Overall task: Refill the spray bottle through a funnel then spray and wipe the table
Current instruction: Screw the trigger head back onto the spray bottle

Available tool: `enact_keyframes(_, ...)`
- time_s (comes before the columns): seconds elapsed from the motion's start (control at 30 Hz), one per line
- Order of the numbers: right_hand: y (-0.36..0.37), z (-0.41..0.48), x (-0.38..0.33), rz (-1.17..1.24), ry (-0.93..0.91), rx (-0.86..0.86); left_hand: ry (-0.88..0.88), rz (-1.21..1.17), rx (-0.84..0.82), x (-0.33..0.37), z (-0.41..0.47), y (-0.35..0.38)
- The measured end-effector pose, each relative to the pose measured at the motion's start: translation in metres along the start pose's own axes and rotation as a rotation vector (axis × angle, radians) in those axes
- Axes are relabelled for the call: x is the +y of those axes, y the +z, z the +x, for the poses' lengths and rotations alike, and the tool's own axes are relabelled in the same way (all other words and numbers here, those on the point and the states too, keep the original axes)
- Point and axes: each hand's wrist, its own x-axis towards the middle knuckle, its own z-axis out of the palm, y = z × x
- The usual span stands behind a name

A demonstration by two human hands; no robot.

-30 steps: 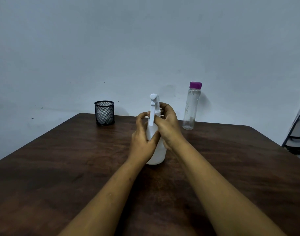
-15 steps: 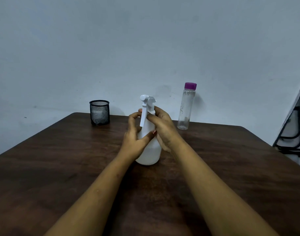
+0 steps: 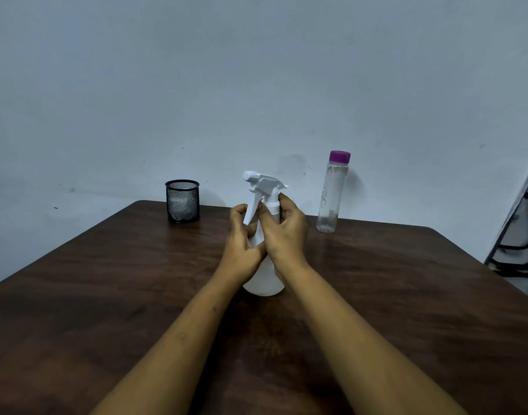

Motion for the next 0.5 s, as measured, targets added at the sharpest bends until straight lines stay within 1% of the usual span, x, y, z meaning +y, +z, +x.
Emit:
enact_keyframes(0.1,-0.001,-0.003,0.000,-0.016,-0.005,-0.010,0.020,-0.014,-0.007,0.001,-0.001,-0.002)
enact_keyframes(0.2,-0.010,-0.001,0.000,0.096,0.046,-0.162,-0.008,-0.038,-0.035,0.005,-0.002,-0.006)
enact_keyframes(0.27,-0.018,0.000,-0.002,0.143,0.055,-0.264,-0.051,-0.062,-0.093,0.011,-0.002,-0.010)
enact_keyframes(0.3,-0.022,0.000,-0.002,0.139,0.039,-0.286,-0.081,-0.090,-0.137,0.014,-0.001,-0.015)
enact_keyframes(0.33,-0.024,0.000,-0.002,0.120,0.018,-0.281,-0.112,-0.128,-0.191,0.020,-0.001,-0.021)
enact_keyframes(0.4,-0.026,-0.001,0.000,0.075,-0.009,-0.219,-0.196,-0.199,-0.266,0.038,-0.001,-0.037)
enact_keyframes(0.43,-0.026,-0.001,0.002,0.050,-0.009,-0.181,-0.218,-0.223,-0.265,0.049,0.000,-0.045)
enact_keyframes(0.5,-0.027,0.000,0.004,0.009,-0.013,-0.144,-0.183,-0.200,-0.169,0.071,0.003,-0.057)
